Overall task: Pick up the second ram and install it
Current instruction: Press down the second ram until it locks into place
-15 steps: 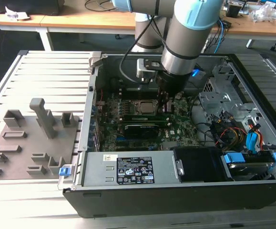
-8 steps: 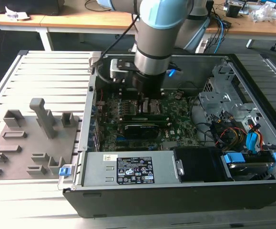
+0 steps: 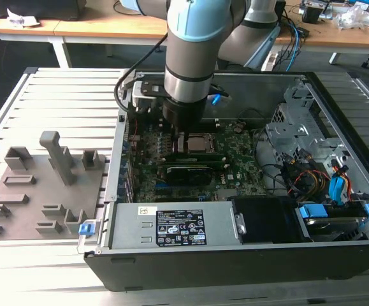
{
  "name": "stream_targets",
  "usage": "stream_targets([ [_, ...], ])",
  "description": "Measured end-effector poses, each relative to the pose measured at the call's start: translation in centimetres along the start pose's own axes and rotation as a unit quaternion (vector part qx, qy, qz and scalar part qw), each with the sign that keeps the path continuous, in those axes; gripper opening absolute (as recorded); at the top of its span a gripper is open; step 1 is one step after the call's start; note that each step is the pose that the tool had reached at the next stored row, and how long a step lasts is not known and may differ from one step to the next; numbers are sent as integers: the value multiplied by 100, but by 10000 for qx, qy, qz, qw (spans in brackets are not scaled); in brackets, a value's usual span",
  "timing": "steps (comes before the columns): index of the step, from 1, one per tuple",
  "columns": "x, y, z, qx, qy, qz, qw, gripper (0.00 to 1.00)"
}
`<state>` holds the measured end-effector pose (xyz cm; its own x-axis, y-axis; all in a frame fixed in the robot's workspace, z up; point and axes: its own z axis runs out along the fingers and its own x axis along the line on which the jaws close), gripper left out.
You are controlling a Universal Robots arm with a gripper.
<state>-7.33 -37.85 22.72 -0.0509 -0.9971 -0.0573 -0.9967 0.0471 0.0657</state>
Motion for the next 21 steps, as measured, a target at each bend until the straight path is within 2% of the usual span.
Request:
stream_targets([
  [2,-4,-1,-21,7,-13,-1,10000,11],
  [4,-6,-24,-48,3,-7,3,10000,11],
  [7,-14,-192,-60,-8,-7,7,10000,11],
  [9,-25,-400,-74,-29,-5,7,10000,11],
  [11,-30,-459,-85,-32,-5,8,10000,11],
  [13,-44,-465,-155,-31,-5,8,10000,11],
  [15,-56,-456,-295,-31,-6,7,10000,11],
  [16,-63,-449,-397,-31,-5,8,10000,11],
  [17,-66,-445,-448,-31,-6,8,10000,11],
  [21,-66,-445,-458,-31,-5,8,10000,11],
])
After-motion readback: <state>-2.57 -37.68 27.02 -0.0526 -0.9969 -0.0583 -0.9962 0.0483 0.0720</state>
